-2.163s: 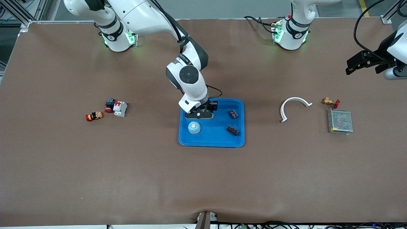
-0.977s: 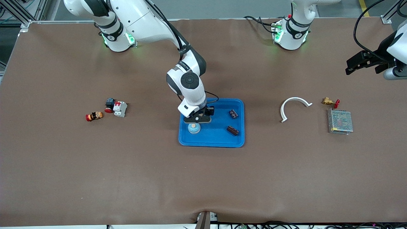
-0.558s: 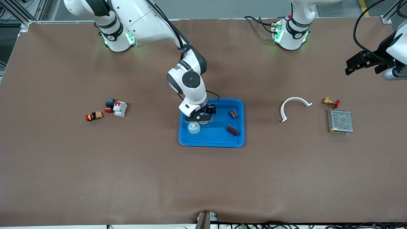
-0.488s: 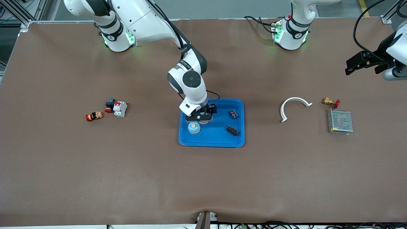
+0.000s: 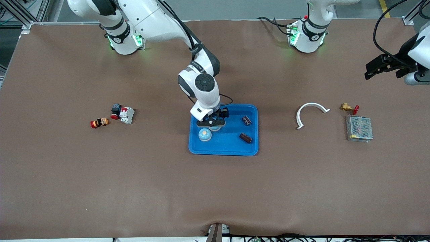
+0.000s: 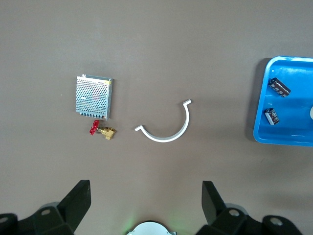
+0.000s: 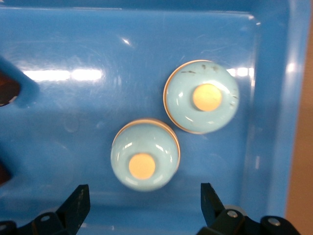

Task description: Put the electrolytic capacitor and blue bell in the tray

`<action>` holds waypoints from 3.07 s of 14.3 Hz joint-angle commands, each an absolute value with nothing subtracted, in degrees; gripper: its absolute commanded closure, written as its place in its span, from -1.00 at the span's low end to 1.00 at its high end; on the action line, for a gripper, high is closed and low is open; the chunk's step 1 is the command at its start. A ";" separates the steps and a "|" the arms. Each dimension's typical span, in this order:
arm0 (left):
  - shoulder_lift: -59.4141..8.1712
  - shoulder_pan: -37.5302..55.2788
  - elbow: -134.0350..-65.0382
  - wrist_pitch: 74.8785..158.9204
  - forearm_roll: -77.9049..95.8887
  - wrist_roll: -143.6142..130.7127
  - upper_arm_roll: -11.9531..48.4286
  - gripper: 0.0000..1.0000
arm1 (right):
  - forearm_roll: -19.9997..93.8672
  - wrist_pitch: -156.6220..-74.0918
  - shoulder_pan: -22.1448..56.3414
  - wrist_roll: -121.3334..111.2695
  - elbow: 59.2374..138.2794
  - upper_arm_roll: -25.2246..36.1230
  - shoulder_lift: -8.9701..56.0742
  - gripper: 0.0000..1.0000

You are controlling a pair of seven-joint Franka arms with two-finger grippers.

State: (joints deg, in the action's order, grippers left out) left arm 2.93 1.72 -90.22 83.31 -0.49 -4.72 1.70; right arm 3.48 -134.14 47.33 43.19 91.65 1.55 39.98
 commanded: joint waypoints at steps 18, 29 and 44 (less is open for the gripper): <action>2.55 2.29 -89.38 83.50 -0.62 -4.57 1.41 -1.00 | 2.64 -96.52 31.66 24.55 104.59 1.93 -6.23 -1.00; 2.55 2.37 -89.38 83.76 -0.62 -4.57 1.49 -1.00 | 1.93 -93.34 7.22 6.07 104.33 1.93 -9.14 -1.00; 2.55 2.46 -89.38 83.76 -0.62 -4.48 1.49 -1.00 | 0.97 -88.43 -3.33 -2.54 96.70 2.02 -8.62 -1.00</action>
State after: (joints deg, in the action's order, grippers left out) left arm 2.88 1.98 -90.14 83.65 -0.49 -4.72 1.74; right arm 1.82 -91.30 -0.78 -0.95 99.64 3.03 -8.16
